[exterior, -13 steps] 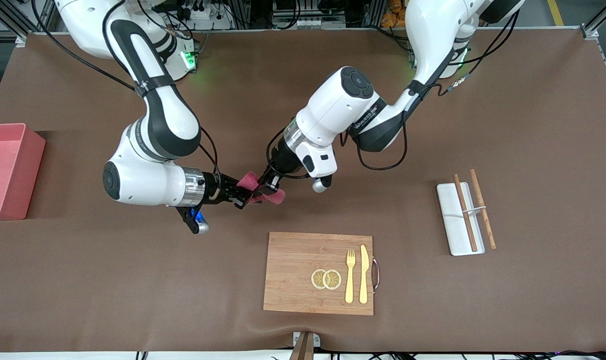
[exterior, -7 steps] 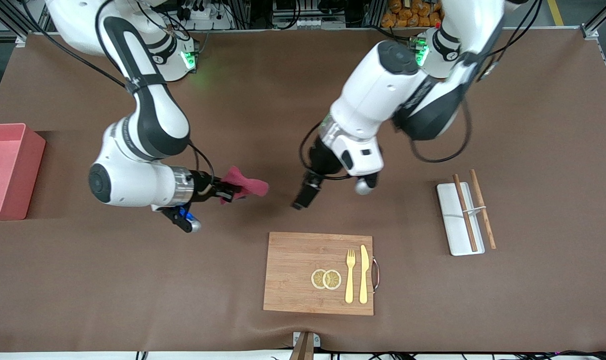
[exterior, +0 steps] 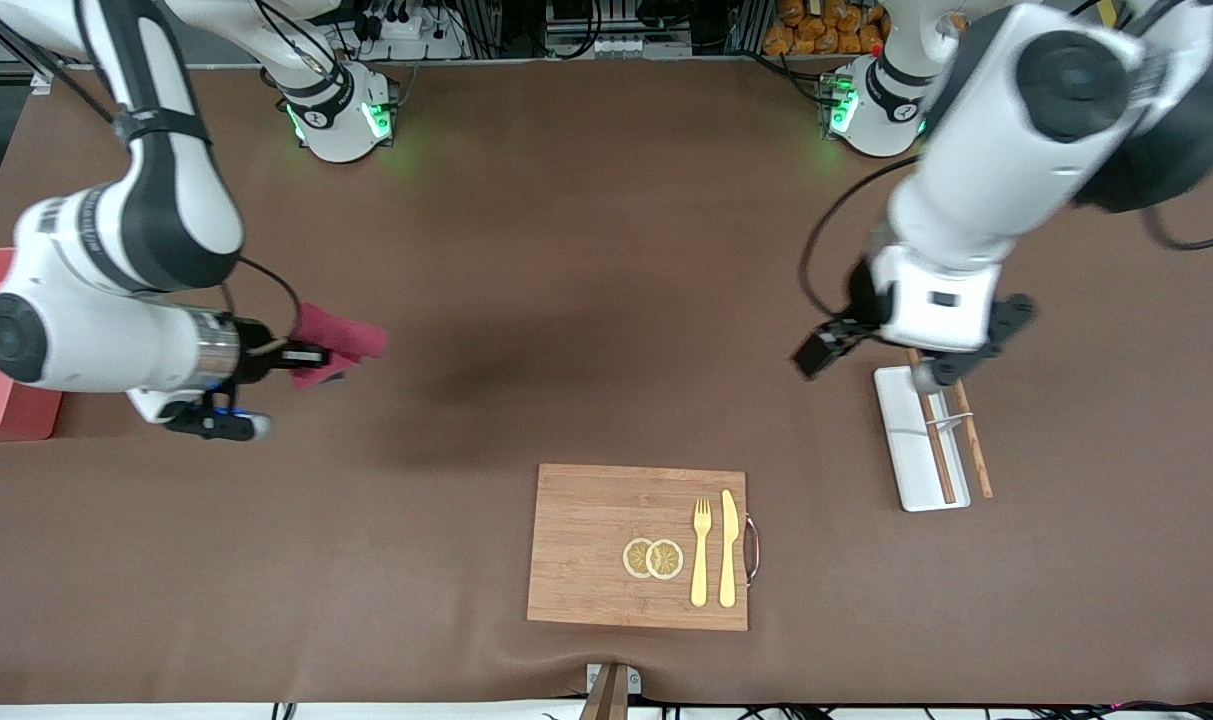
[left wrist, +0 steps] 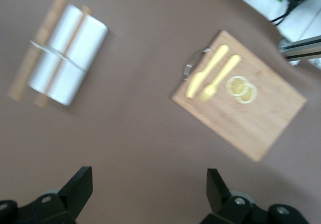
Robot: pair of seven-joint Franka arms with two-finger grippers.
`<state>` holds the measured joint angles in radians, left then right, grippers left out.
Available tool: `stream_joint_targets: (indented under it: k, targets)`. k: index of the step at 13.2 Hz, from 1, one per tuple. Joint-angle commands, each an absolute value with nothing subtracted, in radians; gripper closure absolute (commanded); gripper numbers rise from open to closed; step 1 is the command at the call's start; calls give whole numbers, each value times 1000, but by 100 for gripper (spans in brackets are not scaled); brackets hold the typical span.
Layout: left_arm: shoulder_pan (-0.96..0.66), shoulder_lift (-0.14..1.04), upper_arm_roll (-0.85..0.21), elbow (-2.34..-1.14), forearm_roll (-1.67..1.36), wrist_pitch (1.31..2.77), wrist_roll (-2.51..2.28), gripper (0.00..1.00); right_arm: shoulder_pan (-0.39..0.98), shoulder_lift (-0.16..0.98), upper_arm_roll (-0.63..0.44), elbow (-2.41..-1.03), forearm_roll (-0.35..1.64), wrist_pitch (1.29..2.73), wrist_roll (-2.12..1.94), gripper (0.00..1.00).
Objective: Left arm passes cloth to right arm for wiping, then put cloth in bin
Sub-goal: 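Carry the cloth toward the pink bin while the left gripper withdraws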
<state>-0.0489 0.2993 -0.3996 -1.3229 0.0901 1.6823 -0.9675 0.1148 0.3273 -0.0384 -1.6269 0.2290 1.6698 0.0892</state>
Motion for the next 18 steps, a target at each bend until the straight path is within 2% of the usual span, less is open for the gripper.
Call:
stream_joint_targets:
  k: [1,4,7,10,13,16,18]
  targets:
    - [32,224,-387,-1370,91,1615,-685,0,31,308,-21,-1759,146,1796,-98,100]
    - [40,117,-243,-1491,54,1612,-384,0,-9,394,-21,-1854,98,2011,-222,100]
    - [35,43,-118,-1566,12,1609,-174,0,-83,468,-21,-1853,63,2036,-325,100]
    - [41,37,-124,-1545,12,1574,-179,0,-171,518,-21,-1850,38,2086,-478,100]
    - [41,22,-130,-1546,14,1554,-198,0,-286,603,-21,-1810,-6,2195,-673,100]
    - [44,18,-126,-1539,17,1546,-195,0,-385,673,-21,-1700,-15,2186,-869,100]
    - [44,18,-126,-1529,18,1546,-202,0,-445,676,-21,-1658,-79,2186,-940,100]
